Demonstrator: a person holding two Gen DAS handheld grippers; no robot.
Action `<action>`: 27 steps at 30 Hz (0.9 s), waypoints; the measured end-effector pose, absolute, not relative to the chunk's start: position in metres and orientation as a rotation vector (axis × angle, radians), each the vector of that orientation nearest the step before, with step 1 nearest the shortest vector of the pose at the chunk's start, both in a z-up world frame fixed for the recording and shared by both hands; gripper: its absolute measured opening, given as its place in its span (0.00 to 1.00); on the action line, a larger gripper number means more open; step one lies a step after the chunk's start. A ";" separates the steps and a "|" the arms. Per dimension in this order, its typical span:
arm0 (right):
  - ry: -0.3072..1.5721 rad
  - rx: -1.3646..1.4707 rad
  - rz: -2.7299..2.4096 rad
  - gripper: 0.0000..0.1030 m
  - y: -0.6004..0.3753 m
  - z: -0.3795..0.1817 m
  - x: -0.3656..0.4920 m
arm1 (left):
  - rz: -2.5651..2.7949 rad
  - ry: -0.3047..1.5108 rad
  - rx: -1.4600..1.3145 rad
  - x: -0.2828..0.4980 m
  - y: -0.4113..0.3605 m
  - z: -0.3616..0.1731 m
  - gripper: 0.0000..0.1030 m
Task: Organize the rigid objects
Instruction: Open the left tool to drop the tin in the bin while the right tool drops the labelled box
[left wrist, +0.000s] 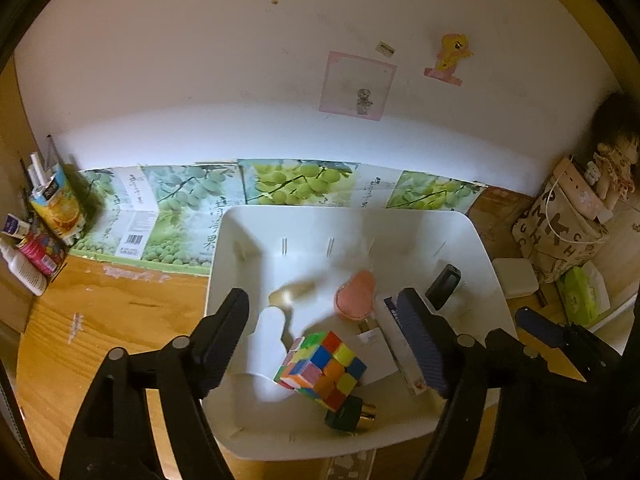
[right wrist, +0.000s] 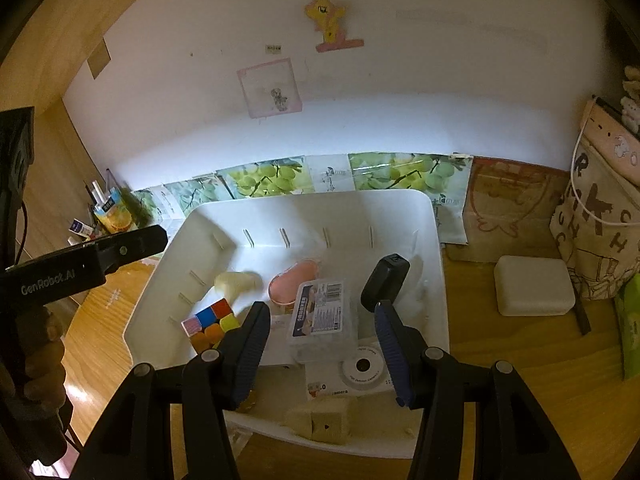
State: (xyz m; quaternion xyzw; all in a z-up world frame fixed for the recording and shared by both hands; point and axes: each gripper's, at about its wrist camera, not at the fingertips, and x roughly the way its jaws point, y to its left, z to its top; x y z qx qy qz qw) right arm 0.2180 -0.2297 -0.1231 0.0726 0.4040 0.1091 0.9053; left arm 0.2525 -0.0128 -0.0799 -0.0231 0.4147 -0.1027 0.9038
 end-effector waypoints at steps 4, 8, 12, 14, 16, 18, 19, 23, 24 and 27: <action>0.841 0.163 0.241 0.54 -0.229 -0.116 0.212 | -0.191 0.853 -0.071 0.244 -0.007 -0.073 0.80; 0.826 0.167 0.282 0.58 -0.225 -0.107 0.204 | -0.160 0.831 -0.088 0.231 -0.001 -0.065 0.80; 0.821 0.163 0.326 0.61 -0.219 -0.101 0.199 | -0.127 0.827 -0.107 0.216 0.005 -0.063 0.80; 0.823 0.170 0.346 0.62 -0.217 -0.100 0.196 | -0.114 0.827 -0.121 0.207 0.008 -0.063 0.80; 0.824 0.180 0.366 0.65 -0.215 -0.099 0.194 | -0.094 0.825 -0.130 0.197 0.012 -0.064 0.80; 0.821 0.189 0.384 0.67 -0.214 -0.099 0.190 | -0.061 0.822 -0.138 0.186 0.017 -0.065 0.80; 0.823 0.192 0.395 0.68 -0.213 -0.099 0.188 | -0.042 0.825 -0.146 0.179 0.021 -0.067 0.80; 0.850 0.207 0.443 0.71 -0.208 -0.106 0.183 | 0.008 0.841 -0.163 0.158 0.032 -0.073 0.80; 0.856 0.208 0.450 0.71 -0.206 -0.108 0.182 | 0.022 0.847 -0.162 0.154 0.035 -0.075 0.80; 0.894 0.217 0.473 0.72 -0.197 -0.116 0.177 | 0.057 0.854 -0.169 0.139 0.045 -0.077 0.80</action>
